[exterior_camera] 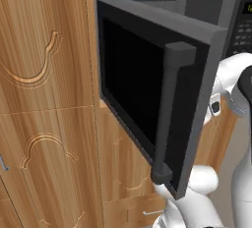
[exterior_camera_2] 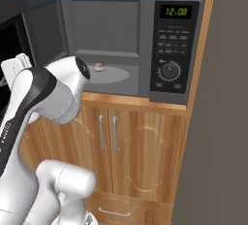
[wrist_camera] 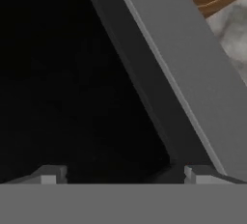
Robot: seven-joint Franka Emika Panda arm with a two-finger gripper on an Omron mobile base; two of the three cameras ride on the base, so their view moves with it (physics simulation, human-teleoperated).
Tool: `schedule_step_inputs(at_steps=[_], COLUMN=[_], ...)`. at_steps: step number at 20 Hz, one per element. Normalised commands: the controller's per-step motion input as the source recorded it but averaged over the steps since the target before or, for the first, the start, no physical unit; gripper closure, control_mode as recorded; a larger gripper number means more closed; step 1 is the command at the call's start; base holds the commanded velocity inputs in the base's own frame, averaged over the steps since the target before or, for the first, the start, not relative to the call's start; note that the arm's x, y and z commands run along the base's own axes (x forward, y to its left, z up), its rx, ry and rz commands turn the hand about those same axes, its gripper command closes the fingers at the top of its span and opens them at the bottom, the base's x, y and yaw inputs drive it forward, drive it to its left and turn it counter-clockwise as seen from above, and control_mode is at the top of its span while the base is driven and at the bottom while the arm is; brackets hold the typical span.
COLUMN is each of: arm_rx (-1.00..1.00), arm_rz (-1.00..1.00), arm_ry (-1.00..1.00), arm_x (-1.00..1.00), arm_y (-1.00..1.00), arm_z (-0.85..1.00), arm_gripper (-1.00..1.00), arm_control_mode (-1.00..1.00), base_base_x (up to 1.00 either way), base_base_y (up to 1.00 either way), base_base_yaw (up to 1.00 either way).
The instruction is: Open the microwave door.
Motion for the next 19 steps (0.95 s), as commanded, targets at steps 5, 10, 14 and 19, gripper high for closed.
schedule_step_inputs(at_steps=[5, 10, 14, 19], arm_rx=[0.00, 0.05, 0.02, -0.25], arm_rz=[-0.01, 0.00, 0.01, 0.00], arm_ry=[-0.02, -0.01, 0.00, -0.11], arm_x=[0.00, 0.00, 0.00, 0.00], arm_y=[1.00, 0.40, -0.04, 0.92], arm_z=[-0.12, -0.08, 0.00, -0.12], arm_gripper=[-1.00, -1.00, -1.00, -1.00], arm_control_mode=[-1.00, -1.00, -1.00, -1.00], base_base_x=[0.00, 0.00, 0.00, 0.00], base_base_y=[0.00, 0.00, 0.00, 0.00], base_base_yaw=[0.00, 0.00, 0.00, 0.00])
